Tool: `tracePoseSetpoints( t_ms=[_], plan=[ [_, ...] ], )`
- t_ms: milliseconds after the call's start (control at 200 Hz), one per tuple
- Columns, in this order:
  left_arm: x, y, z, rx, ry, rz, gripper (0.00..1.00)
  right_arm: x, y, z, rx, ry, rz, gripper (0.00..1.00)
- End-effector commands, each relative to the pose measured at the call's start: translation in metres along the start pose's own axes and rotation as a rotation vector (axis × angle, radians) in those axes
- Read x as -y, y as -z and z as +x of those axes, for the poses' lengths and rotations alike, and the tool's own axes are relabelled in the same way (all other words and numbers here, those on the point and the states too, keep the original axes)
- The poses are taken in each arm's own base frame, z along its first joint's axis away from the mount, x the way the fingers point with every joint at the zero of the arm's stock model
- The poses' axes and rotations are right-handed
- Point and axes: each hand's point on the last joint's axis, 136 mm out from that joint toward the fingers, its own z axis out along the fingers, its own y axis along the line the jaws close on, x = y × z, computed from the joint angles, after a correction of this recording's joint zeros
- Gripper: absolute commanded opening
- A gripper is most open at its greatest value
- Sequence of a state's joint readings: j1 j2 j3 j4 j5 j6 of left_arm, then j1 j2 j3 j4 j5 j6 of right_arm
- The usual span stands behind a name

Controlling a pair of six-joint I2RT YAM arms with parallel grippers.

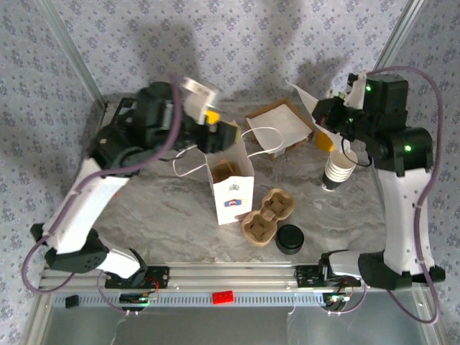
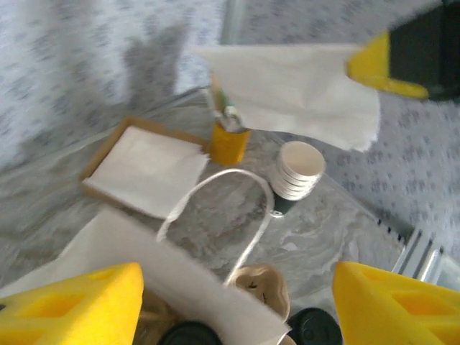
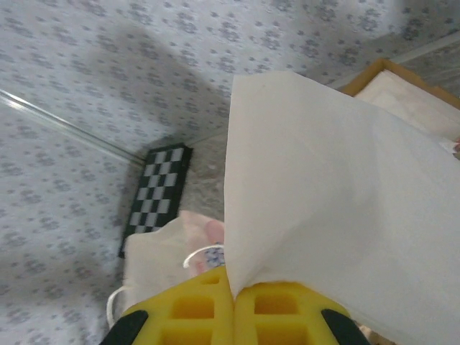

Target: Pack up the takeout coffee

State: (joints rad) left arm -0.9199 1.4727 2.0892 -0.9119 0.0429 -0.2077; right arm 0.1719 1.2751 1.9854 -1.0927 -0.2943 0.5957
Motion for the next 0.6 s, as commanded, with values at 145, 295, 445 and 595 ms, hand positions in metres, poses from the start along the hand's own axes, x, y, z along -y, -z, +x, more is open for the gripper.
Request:
tracePoseSetpoints(
  t_ms=[145, 295, 445, 595],
  plan=[
    [0.024, -0.042, -0.036, 0.116, -0.34, 0.016, 0.74, -0.027, 0.029, 0.03, -0.099, -0.001, -0.163, 0.0],
    [0.02, -0.047, -0.036, 0.141, -0.501, 0.014, 0.81, -0.037, 0.038, 0.043, -0.142, 0.035, -0.216, 0.0],
    [0.017, -0.04, -0.037, 0.188, -0.528, 0.112, 0.84, -0.044, 0.043, 0.057, -0.202, 0.075, -0.239, 0.0],
    [0.023, -0.039, -0.024, 0.146, -0.606, 0.182, 0.87, -0.055, 0.048, 0.067, -0.242, 0.119, -0.277, 0.0]
  ],
)
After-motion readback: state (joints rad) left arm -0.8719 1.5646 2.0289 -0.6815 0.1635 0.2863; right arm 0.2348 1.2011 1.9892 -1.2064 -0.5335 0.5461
